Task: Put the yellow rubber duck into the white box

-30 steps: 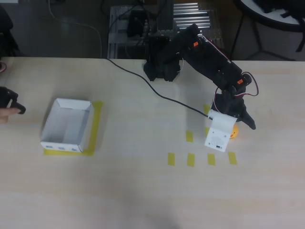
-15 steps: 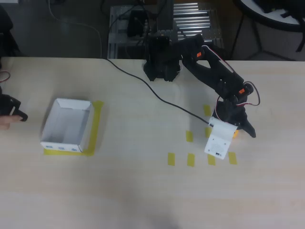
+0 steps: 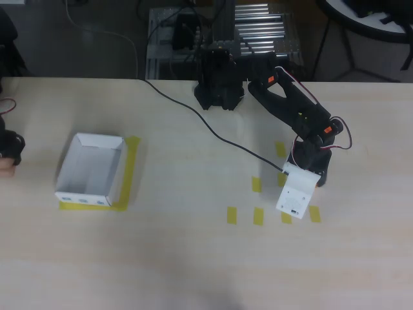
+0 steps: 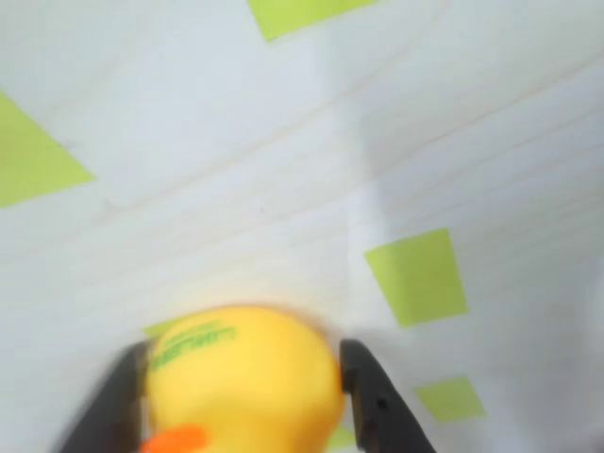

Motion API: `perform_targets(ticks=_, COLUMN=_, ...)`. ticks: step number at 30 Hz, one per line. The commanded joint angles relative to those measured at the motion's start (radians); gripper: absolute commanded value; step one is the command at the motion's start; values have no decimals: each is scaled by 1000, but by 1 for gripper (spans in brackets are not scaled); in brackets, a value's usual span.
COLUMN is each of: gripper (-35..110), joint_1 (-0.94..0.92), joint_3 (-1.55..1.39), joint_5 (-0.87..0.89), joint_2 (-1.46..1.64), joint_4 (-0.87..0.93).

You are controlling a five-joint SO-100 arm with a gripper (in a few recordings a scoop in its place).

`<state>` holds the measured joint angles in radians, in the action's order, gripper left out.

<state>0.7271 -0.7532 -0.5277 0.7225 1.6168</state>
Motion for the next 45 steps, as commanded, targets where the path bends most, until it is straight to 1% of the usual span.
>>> perform_targets(ticks=1, gripper=0, joint_1=12, joint_3=120, joint_5=15, joint_2=34, joint_4=6)
perform_targets(ticks=7, gripper=0, joint_1=12, joint_3=129, joint_5=21, joint_2=26, joint_4=-5)
perform_targets(ticks=10, gripper=0, joint_1=3, joint_3=184, joint_5=86, joint_2=43, joint_4=-6)
perform_targets(ticks=14, gripper=0, joint_1=-44, joint_3=299, joint_5=196, joint_2=167, joint_4=14)
perform_targets(ticks=17, gripper=0, joint_1=-92, joint_3=390, joint_5=241, joint_2=295, joint_4=58)
perform_targets(ticks=21, gripper=0, joint_1=-181, joint_3=353, joint_5=249, joint_2=472, joint_4=78)
perform_targets(ticks=25, gripper=0, joint_1=-328, joint_3=164, joint_5=242, joint_2=678, joint_4=51)
perform_targets(ticks=28, gripper=0, joint_1=-499, joint_3=-20, joint_5=232, joint_2=862, joint_4=-17)
perform_targets(ticks=34, gripper=0, joint_1=-879, joint_3=-479, joint_5=166, joint_2=1232, joint_4=-298)
perform_targets(ticks=40, gripper=0, joint_1=-1210, joint_3=-989, joint_5=161, joint_2=1540, joint_4=-680)
perform_targets(ticks=43, gripper=0, joint_1=-1327, joint_3=-1177, joint_5=153, joint_2=1617, joint_4=-801)
perform_targets(ticks=45, gripper=0, joint_1=-1394, joint_3=-1252, joint_5=130, joint_2=1628, joint_4=-828)
